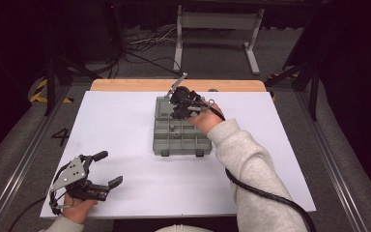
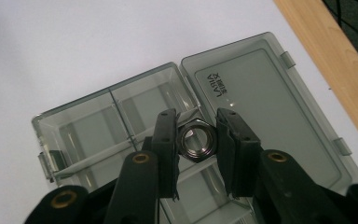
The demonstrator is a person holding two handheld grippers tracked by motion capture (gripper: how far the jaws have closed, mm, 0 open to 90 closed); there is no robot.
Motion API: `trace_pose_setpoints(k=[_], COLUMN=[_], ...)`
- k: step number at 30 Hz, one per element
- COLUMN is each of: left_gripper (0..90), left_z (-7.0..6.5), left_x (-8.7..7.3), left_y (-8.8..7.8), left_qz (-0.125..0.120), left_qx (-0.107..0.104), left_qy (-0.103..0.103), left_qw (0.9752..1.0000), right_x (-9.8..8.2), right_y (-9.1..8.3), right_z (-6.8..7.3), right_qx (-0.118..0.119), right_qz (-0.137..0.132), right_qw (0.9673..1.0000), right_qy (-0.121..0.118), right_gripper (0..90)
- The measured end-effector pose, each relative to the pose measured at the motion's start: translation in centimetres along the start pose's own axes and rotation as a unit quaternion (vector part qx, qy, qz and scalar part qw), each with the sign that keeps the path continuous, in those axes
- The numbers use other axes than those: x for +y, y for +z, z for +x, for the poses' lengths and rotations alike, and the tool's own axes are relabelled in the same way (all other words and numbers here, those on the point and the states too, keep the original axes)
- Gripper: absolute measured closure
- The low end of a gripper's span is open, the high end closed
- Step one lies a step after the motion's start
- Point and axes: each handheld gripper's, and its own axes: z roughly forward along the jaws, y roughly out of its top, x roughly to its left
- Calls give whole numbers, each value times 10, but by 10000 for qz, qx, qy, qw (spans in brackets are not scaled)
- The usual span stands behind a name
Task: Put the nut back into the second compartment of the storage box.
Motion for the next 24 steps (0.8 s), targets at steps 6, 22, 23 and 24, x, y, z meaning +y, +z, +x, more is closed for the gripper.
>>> trace_pose_setpoints(k=[6, 22, 23, 24], left_gripper=[42, 42, 42, 42], left_z=[0, 1, 1, 1], left_x=[0, 0, 0, 0], left_y=[0, 1, 1, 1], left_qz=[2, -15, -15, -11], left_qx=[2, -4, -5, -9], left_qy=[-6, -3, -3, -5], left_qw=[10000, 10000, 10000, 10000], right_x=[-9, -22, -22, -23], right_y=[27, 40, 35, 32], right_z=[0, -3, -3, -2], right_qx=[102, 130, 126, 111], right_qz=[206, 132, 25, -37], right_qw=[9997, 9994, 9994, 9994], right_qy=[78, 299, 317, 321], right_gripper=[698, 440, 388, 356])
